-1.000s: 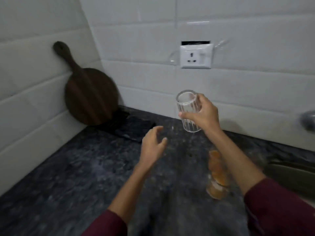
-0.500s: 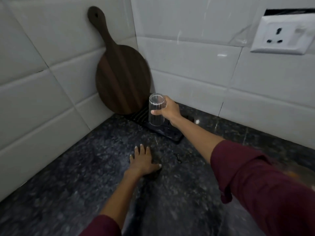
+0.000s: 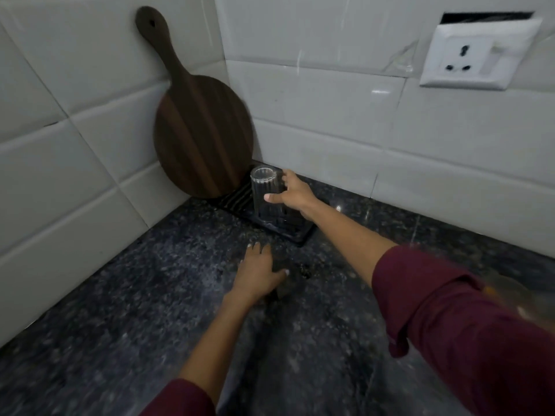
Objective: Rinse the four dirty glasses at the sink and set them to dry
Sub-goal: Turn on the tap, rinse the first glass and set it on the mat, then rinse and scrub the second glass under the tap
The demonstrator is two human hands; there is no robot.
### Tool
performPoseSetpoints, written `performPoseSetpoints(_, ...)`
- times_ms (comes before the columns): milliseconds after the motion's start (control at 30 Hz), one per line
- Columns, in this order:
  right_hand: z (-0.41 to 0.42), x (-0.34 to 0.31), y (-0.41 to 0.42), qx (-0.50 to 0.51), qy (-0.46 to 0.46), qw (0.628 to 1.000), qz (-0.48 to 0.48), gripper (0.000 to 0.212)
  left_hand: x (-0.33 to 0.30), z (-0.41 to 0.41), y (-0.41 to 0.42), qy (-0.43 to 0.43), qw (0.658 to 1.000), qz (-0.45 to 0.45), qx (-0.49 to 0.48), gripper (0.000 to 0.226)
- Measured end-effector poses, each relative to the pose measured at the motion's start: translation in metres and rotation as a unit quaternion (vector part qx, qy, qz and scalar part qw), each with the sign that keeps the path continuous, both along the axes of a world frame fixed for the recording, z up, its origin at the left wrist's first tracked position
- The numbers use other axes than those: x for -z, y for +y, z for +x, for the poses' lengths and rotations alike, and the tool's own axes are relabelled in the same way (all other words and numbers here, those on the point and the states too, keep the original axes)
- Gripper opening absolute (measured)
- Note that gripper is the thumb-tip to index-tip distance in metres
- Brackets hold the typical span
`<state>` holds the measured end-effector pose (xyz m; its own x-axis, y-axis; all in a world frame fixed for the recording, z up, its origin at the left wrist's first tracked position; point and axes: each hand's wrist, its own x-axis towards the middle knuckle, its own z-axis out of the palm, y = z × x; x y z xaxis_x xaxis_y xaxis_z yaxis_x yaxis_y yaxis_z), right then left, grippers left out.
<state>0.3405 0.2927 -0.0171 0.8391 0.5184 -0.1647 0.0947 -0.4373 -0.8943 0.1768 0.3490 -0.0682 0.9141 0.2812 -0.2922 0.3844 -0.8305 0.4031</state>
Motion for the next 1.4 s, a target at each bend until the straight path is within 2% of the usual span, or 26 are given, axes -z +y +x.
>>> performPoseSetpoints(167,-0.049,-0.039,-0.103,0.053,0.021,0.994,0.089,0.072,-0.038,-0.012,-0.087,-0.142,0.981,-0.113,0.064,0.071)
performPoseSetpoints(333,-0.108,-0.067,-0.252,0.122,0.001,0.982,0.145,0.051,-0.052,-0.038,-0.187,-0.193,0.940,-0.259,0.110,0.073)
performPoseSetpoints(433,-0.144,-0.070,-0.339,0.178,-0.011,0.971,0.160,0.041,-0.043,-0.052,-0.238,-0.206,0.920,-0.312,0.120,0.073)
performPoseSetpoints(533,-0.177,-0.059,-0.405,0.233,0.003,0.959,0.161,0.036,-0.021,-0.059,-0.274,-0.200,0.911,-0.349,0.091,0.090)
performPoseSetpoints(633,-0.203,-0.043,-0.452,0.272,0.035,0.949,0.157,0.032,0.002,-0.061,-0.294,-0.157,0.901,-0.401,0.043,0.132)
performPoseSetpoints(700,-0.215,-0.033,-0.474,0.287,0.061,0.943,0.155,0.030,0.015,-0.059,-0.300,-0.125,0.887,-0.445,0.011,0.138)
performPoseSetpoints(767,-0.223,-0.025,-0.492,0.293,0.073,0.941,0.153,0.029,0.022,-0.056,-0.306,-0.126,0.880,-0.458,0.005,0.120)
performPoseSetpoints(867,-0.228,-0.017,-0.517,0.296,0.075,0.939,0.156,0.028,0.021,-0.053,-0.320,-0.174,0.886,-0.429,-0.030,0.071)
performPoseSetpoints(933,-0.229,-0.013,-0.534,0.302,0.070,0.938,0.152,0.028,0.017,-0.055,-0.328,-0.199,0.892,-0.404,-0.041,0.055)
performPoseSetpoints(1100,-0.218,-0.008,-0.579,0.345,0.021,0.931,0.116,0.027,-0.001,-0.072,-0.361,-0.185,0.913,-0.362,0.035,0.061)
performPoseSetpoints(1167,-0.205,-0.007,-0.594,0.369,-0.025,0.927,0.058,0.029,-0.017,-0.073,-0.388,-0.168,0.912,-0.363,0.092,0.060)
performPoseSetpoints(1267,-0.175,-0.017,-0.608,0.388,-0.085,0.915,-0.071,0.041,-0.039,-0.060,-0.436,-0.132,0.893,-0.400,0.157,0.055)
performPoseSetpoints(1400,-0.133,-0.038,-0.607,0.395,-0.152,0.890,-0.171,0.048,-0.050,-0.028,-0.484,-0.118,0.881,-0.421,0.180,0.047)
